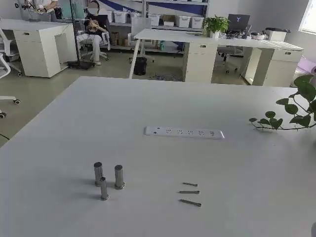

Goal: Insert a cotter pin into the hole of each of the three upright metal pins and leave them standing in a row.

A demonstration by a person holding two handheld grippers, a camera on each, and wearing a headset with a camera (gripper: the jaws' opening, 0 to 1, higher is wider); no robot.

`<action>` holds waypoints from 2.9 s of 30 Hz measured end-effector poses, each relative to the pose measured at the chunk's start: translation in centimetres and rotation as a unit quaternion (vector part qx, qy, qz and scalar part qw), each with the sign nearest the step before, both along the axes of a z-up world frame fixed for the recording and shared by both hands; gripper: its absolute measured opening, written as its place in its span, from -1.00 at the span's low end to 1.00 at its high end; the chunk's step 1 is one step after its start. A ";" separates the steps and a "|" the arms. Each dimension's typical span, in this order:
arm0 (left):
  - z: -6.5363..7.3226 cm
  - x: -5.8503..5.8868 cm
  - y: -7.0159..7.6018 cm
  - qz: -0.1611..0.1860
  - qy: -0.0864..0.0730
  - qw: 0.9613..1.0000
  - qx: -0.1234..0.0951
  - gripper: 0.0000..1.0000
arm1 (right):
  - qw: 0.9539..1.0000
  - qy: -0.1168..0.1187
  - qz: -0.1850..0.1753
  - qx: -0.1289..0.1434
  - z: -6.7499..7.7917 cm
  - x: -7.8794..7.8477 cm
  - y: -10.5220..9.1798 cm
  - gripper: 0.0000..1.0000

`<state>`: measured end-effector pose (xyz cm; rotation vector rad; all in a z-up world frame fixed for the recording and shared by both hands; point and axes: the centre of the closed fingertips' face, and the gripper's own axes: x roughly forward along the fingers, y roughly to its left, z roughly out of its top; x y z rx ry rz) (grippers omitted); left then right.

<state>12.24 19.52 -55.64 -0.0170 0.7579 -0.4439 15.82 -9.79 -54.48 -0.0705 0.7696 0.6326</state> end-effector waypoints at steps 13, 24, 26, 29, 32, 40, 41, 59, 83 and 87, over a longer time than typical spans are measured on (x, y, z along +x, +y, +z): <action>0.4 0.7 0.2 -0.006 -0.004 1.000 0.000 0.99 | 1.000 0.007 0.003 -0.007 -0.3 0.2 0.2 0.88; 0.2 0.9 0.0 -0.007 0.000 1.000 0.000 0.99 | 1.000 0.008 -0.003 -0.007 -0.3 0.2 0.0 0.87; 0.2 1.0 -0.1 -0.007 -0.001 1.000 0.000 0.99 | 1.000 0.010 -0.003 -0.008 -0.4 0.2 -0.1 0.87; 0.2 1.0 -0.1 -0.005 -0.003 1.000 -0.002 0.99 | 1.000 0.010 -0.003 -0.009 -0.4 0.2 -0.2 0.86; -0.1 0.8 0.0 -0.003 0.001 1.000 -0.002 0.99 | 1.000 0.008 -0.004 -0.008 -0.3 0.3 -0.1 0.86; 0.1 0.7 0.2 0.001 0.000 1.000 -0.004 0.99 | 1.000 0.007 0.000 -0.009 -0.2 0.3 0.1 0.85; 0.1 0.7 0.3 0.001 -0.001 1.000 -0.004 0.99 | 1.000 0.007 0.000 -0.009 -0.2 0.3 0.1 0.85; 0.3 1.1 -0.1 -0.017 -0.010 1.000 0.007 0.68 | 1.000 0.011 -0.002 -0.012 -0.2 0.1 -0.2 0.84; 0.1 3.4 -0.6 0.006 -0.017 1.000 -0.017 0.58 | 1.000 0.020 0.006 -0.020 -0.6 0.7 -0.3 0.77; 0.2 5.0 -0.8 0.008 -0.028 0.999 -0.015 0.52 | 0.999 0.022 0.010 -0.022 -0.7 0.8 -0.1 0.76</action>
